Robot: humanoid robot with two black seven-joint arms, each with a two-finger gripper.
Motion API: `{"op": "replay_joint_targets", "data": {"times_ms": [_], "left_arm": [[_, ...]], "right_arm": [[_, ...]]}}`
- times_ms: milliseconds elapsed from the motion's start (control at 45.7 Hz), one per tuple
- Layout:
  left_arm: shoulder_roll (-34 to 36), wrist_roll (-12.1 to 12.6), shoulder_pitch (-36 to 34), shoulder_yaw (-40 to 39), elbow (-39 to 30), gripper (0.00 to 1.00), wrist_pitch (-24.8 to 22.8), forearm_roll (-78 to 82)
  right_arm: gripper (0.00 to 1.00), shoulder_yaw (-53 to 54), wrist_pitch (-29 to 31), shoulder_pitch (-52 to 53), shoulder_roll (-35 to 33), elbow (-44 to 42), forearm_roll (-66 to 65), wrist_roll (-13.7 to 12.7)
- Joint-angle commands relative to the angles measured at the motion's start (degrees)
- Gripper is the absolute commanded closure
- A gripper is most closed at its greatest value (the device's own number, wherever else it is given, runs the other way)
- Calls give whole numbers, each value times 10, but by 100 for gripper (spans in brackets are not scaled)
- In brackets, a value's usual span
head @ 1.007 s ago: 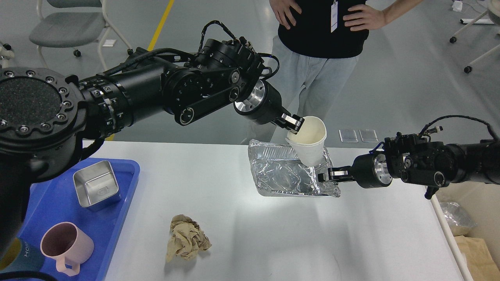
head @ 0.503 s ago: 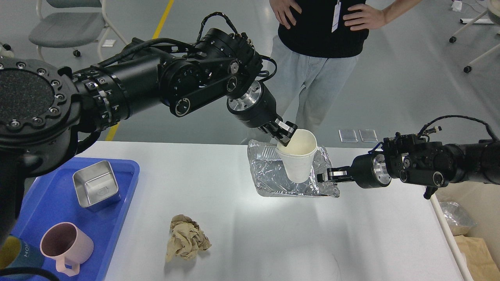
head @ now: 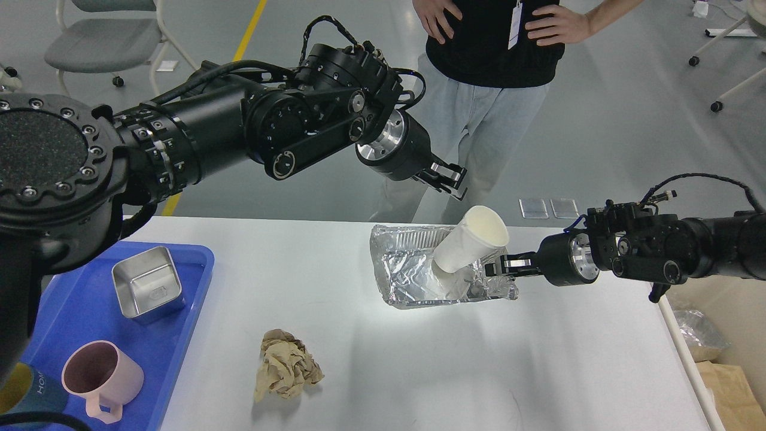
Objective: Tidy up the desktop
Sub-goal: 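Release the paper cup and raise the left gripper away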
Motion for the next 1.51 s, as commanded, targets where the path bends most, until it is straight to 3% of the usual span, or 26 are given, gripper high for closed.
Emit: {"op": "replay_joint_targets", "data": {"times_ms": [0,285,416,569,722,854,1094,1313,1488], "left_arm": [[-2,0,-1,-1,0,4,3,-1],[-2,-4,-5,-3,-2,4,-3,-15],[11,-6,-10,-12,-2,3,-30,-24],[68,-3,-11,-16,-11,4,-51,-23],[133,-3,20,-10,-25,4,-32,-17],[188,-3,50,-9,-45,5,31,-11],[313,-3,88,4,-172,6,155,69],[424,-3,105,7,-342,7,173,131],[527,-2,115,8,-439,7,170,145]], "right_arm": [[100,0,0,1,0,1,0,0],[100,0,0,1,0,1,0,0],[100,0,0,1,0,1,0,0],[100,0,0,1,0,1,0,0],[100,1,0,0,1,0,0,1],[100,1,0,-2,0,0,0,1],[100,2,0,-7,0,-2,0,1],[100,3,-2,-9,3,-2,0,1],[100,4,-2,-9,1,-2,0,1]]}}
